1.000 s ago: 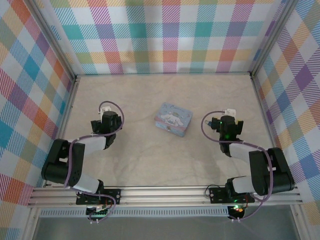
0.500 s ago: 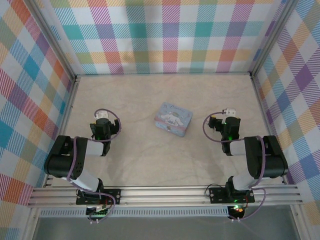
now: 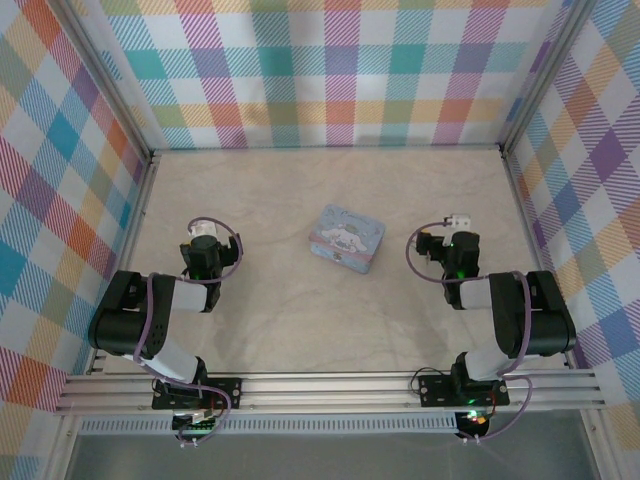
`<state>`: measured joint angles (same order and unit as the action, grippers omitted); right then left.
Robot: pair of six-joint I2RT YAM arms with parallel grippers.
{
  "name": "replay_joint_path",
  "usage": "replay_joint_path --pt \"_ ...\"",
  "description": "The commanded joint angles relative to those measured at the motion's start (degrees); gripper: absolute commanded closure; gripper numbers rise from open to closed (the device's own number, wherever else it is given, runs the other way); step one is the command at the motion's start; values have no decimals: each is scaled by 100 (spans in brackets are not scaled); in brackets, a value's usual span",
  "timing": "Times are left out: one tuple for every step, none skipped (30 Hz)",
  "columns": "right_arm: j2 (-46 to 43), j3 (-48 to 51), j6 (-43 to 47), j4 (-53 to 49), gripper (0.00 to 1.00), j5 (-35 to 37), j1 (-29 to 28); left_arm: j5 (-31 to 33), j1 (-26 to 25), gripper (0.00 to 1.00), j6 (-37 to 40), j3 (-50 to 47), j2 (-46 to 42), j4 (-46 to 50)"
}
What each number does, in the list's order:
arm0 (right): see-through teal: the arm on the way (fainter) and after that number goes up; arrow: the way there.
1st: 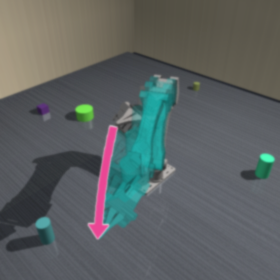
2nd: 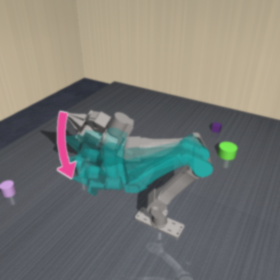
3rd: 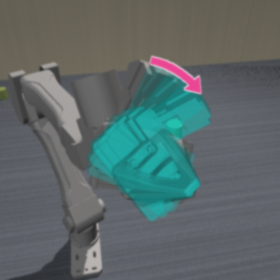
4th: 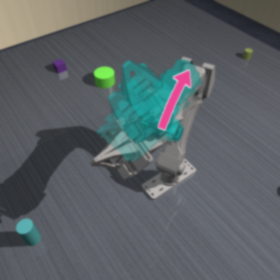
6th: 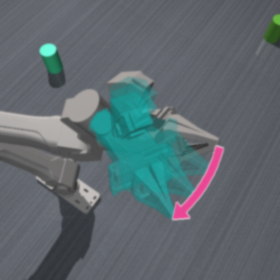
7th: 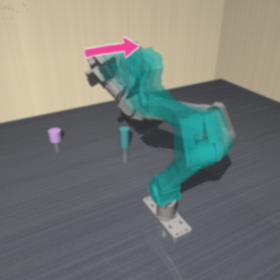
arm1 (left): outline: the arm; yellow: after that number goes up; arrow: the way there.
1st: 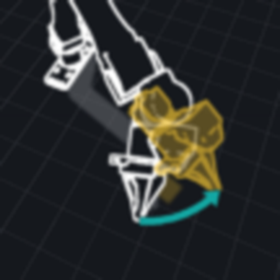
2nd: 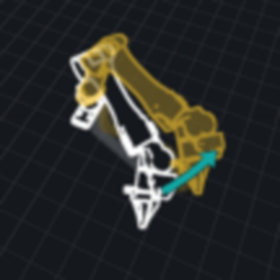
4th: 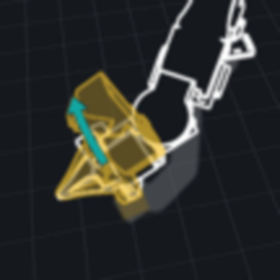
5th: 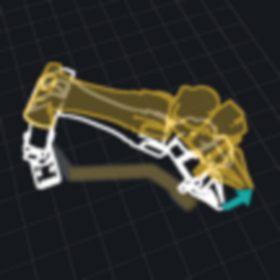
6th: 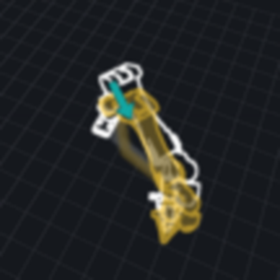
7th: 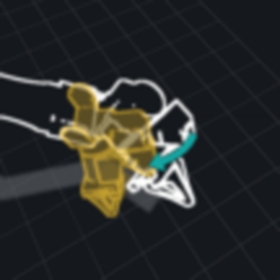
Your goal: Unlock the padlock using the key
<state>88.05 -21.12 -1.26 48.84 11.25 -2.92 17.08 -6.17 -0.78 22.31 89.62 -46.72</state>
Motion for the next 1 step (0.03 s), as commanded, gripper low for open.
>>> replay_joint_path --pt "-25 -107 -96 125 0 -139 45 -79 18 0 53 52 -20 -184"
